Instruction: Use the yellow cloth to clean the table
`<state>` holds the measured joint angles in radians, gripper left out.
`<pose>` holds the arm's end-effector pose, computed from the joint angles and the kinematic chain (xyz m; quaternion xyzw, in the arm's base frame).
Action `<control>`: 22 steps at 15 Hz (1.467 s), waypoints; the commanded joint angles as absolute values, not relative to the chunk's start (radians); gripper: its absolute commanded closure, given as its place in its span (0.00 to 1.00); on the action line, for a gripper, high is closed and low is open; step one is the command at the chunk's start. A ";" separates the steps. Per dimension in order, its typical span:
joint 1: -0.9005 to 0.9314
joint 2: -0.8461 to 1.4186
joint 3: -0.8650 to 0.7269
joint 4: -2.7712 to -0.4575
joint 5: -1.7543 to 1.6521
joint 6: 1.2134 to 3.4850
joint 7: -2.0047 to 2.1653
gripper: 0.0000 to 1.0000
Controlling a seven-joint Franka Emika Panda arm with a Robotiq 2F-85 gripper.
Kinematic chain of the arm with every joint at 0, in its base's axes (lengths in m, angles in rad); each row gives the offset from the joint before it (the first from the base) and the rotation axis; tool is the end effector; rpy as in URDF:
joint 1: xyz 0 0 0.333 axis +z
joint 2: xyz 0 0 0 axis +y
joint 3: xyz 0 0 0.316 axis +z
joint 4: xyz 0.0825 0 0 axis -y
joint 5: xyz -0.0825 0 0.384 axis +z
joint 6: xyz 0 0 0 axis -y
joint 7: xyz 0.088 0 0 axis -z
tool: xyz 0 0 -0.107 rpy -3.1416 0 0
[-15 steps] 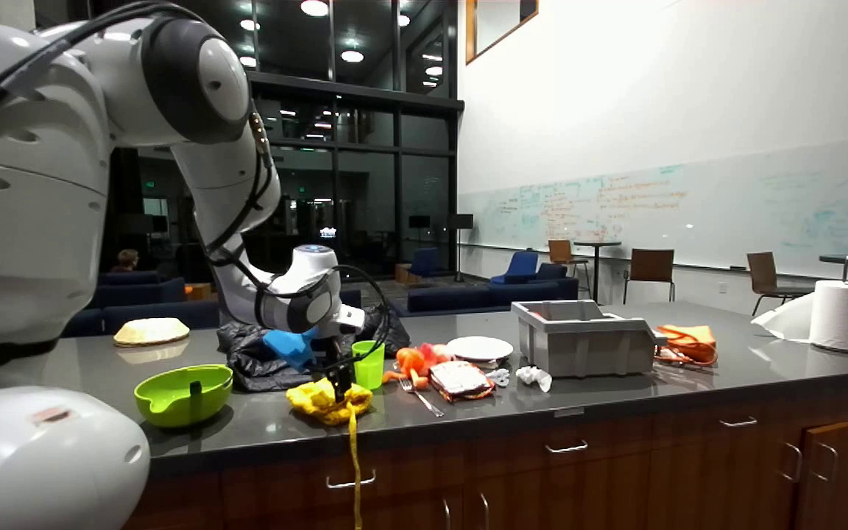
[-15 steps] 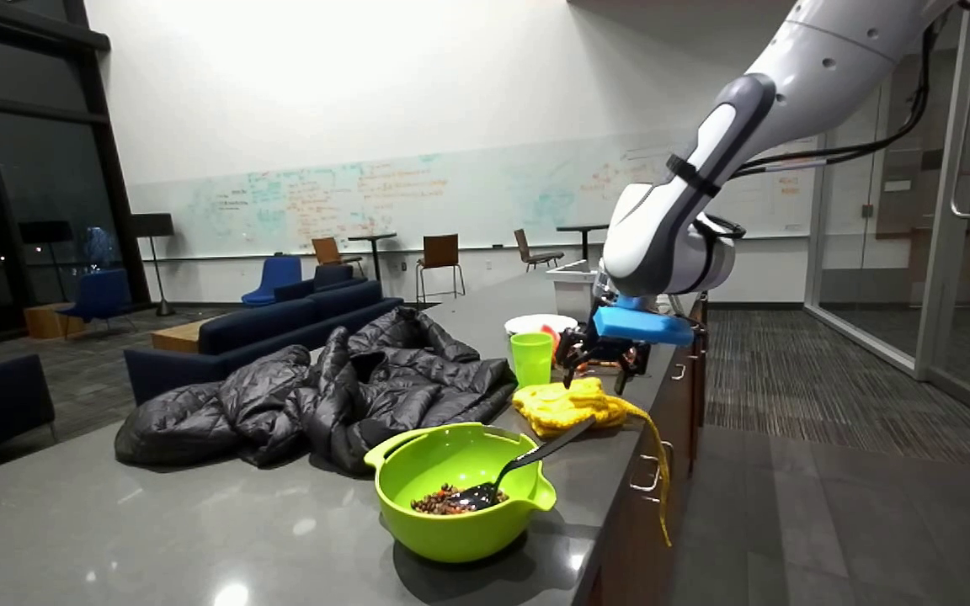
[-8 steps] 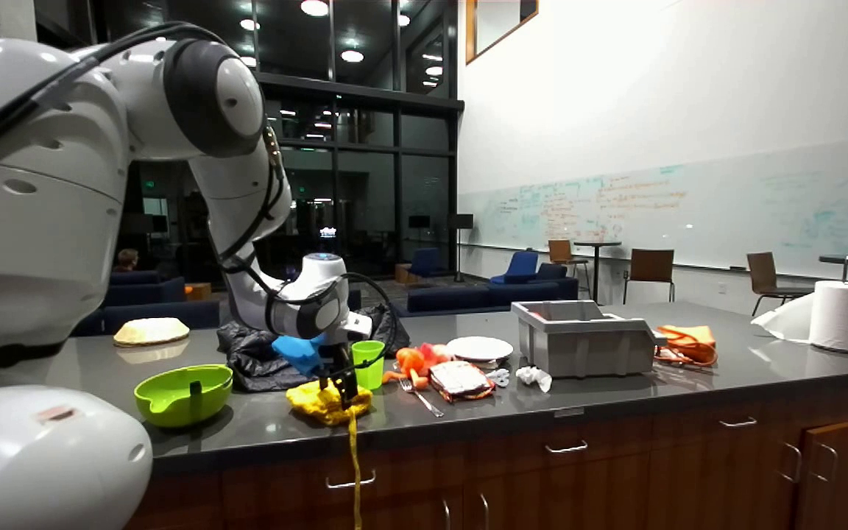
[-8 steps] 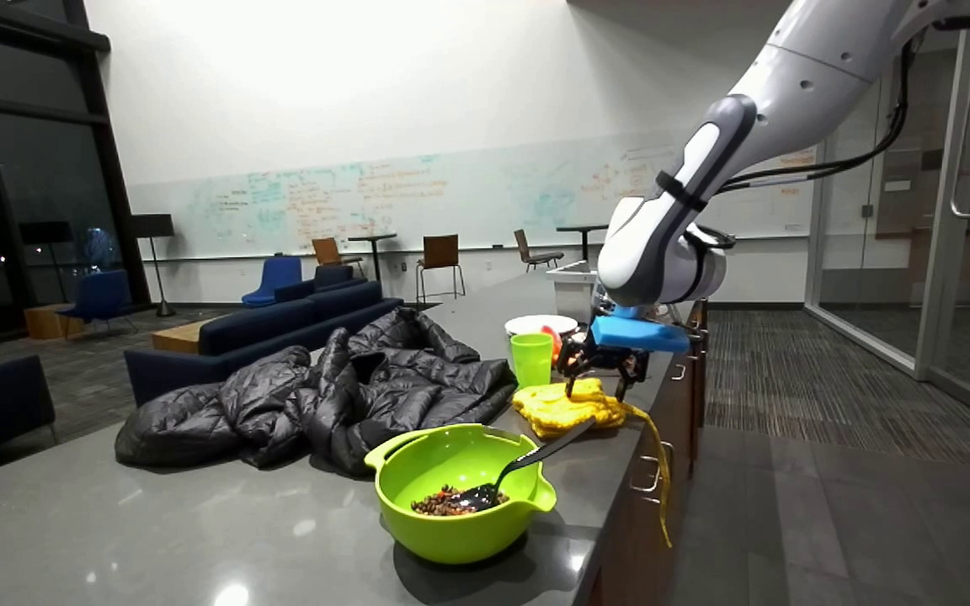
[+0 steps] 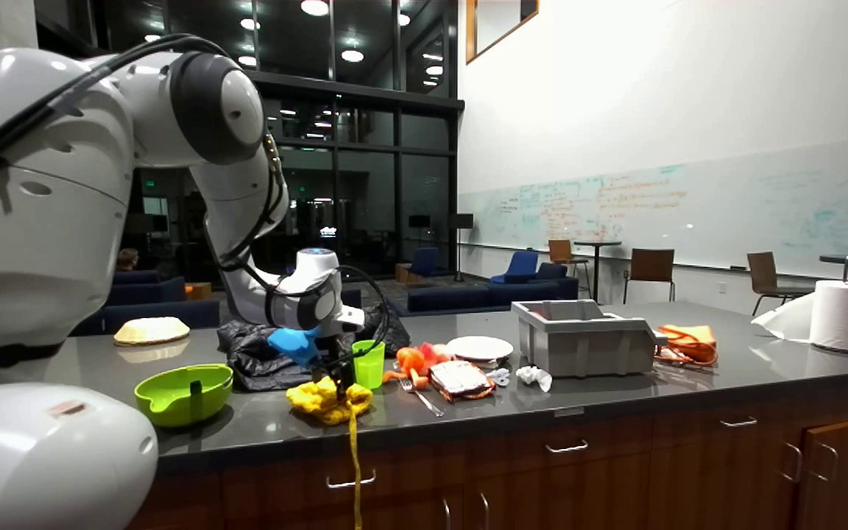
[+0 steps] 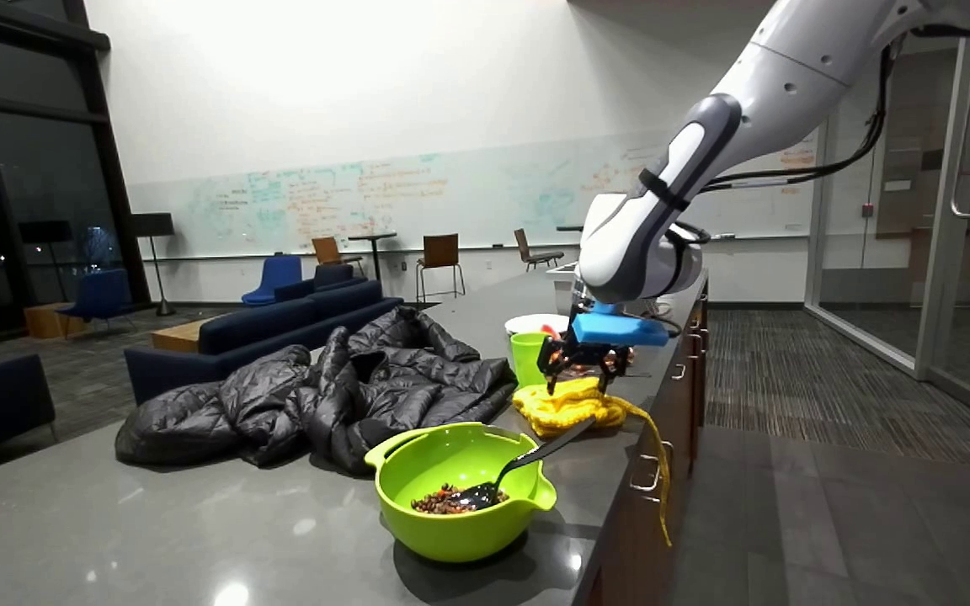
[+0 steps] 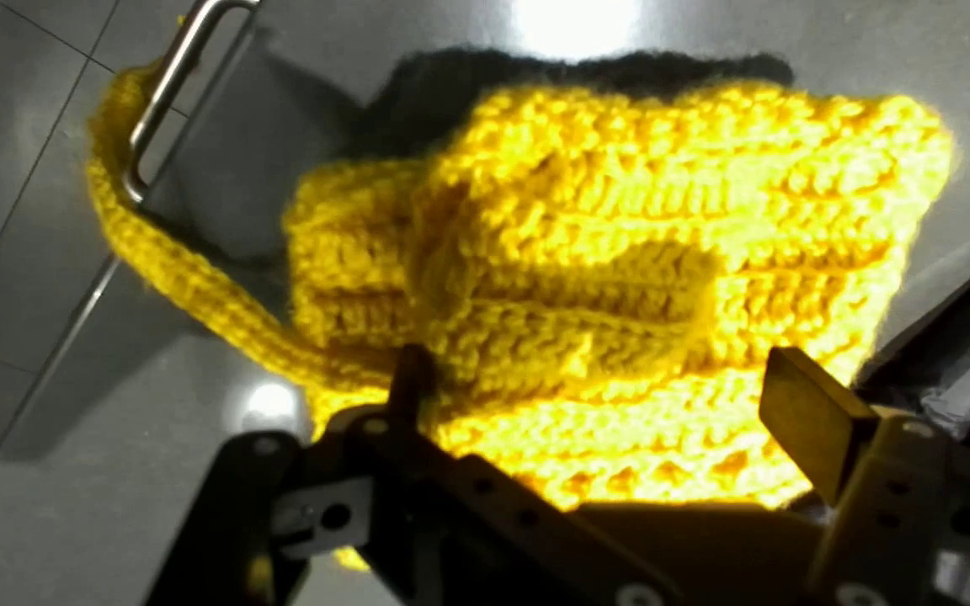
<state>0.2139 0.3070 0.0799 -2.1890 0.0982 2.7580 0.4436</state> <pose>0.5600 0.1645 0.2720 -0.9835 0.1201 -0.1088 0.0805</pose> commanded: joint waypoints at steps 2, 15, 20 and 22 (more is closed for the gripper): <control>0.248 0.390 0.042 -2.098 0.043 2.634 0.482 0.00; 0.269 0.438 0.043 -2.020 0.028 2.469 0.491 0.96; 0.272 0.432 0.058 -2.024 0.039 2.377 0.496 0.96; 0.263 0.427 0.072 -2.030 0.056 2.346 0.478 0.96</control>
<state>0.2619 0.4129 0.0561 -2.0069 0.0394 2.4070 0.4782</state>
